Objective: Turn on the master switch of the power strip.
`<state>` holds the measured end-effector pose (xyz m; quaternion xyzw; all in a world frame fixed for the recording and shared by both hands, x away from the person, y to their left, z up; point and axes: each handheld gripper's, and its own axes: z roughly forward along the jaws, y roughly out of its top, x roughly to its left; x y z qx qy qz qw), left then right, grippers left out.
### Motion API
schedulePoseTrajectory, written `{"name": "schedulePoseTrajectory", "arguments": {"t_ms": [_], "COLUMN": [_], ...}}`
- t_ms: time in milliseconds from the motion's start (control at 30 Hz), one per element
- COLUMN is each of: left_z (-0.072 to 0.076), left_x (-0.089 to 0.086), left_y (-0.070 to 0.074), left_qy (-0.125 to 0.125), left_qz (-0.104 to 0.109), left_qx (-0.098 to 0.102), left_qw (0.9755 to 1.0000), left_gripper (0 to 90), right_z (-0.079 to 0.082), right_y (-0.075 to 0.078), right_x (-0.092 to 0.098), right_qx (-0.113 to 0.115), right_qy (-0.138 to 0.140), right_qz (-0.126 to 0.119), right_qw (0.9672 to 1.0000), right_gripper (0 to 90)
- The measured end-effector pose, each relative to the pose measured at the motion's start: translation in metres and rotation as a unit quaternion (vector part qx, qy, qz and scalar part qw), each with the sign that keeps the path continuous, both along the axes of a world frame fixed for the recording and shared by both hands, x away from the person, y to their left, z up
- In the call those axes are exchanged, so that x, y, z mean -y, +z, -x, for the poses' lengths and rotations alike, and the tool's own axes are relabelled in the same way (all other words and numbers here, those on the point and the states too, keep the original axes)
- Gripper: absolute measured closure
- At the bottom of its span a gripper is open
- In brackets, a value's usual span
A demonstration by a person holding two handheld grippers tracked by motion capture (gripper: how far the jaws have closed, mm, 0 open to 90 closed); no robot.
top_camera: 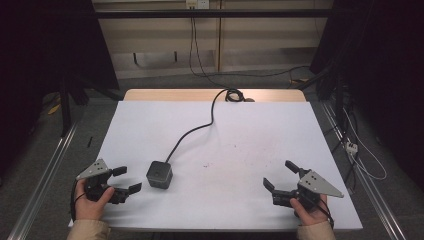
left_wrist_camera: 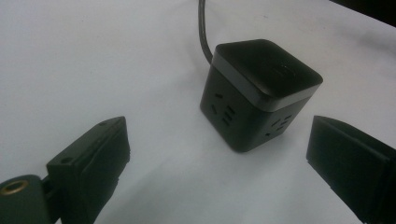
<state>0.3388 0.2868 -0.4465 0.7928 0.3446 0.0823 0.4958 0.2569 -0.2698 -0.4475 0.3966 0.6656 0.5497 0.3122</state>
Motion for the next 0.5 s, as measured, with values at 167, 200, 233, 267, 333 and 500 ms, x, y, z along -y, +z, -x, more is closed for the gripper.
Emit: {"name": "schedulePoseTrajectory", "arguments": {"t_ms": [167,200,233,267,333,500], "left_z": [-0.0001,-0.0001,-0.0001,-0.0003,-0.0005,-0.0015], "left_x": [0.0004,0.0005,0.0009,0.0013,0.0021,0.0040], "left_y": [-0.0002,0.0000,0.0001,0.0002,0.0003,0.0001], "left_qy": [-0.001,-0.002,-0.002,-0.002,-0.004,-0.006], "left_qz": [0.006,0.005,0.007,0.007,0.007,0.010], "left_qx": [0.001,0.000,-0.001,0.000,0.000,-0.002], "left_qw": [1.0000,1.0000,1.0000,1.0000,1.0000,0.9999], "left_gripper": [5.8,5.8,5.8,5.8,5.8,5.8], "right_z": [-0.0003,-0.0004,-0.0003,-0.0004,-0.0004,0.0002], "right_y": [-0.0003,-0.0004,-0.0004,-0.0003,-0.0004,-0.0006], "right_x": [0.0003,0.0004,0.0005,0.0006,0.0007,0.0011], "right_qx": [0.000,0.000,0.000,0.000,0.000,-0.001], "right_qy": [0.000,0.001,0.000,0.000,0.000,-0.001], "right_qz": [0.000,0.000,0.000,0.000,0.001,0.002], "right_qw": [1.0000,1.0000,1.0000,1.0000,1.0000,1.0000], "right_gripper": [5.0,4.9,5.0,4.9,4.9,4.9]}}
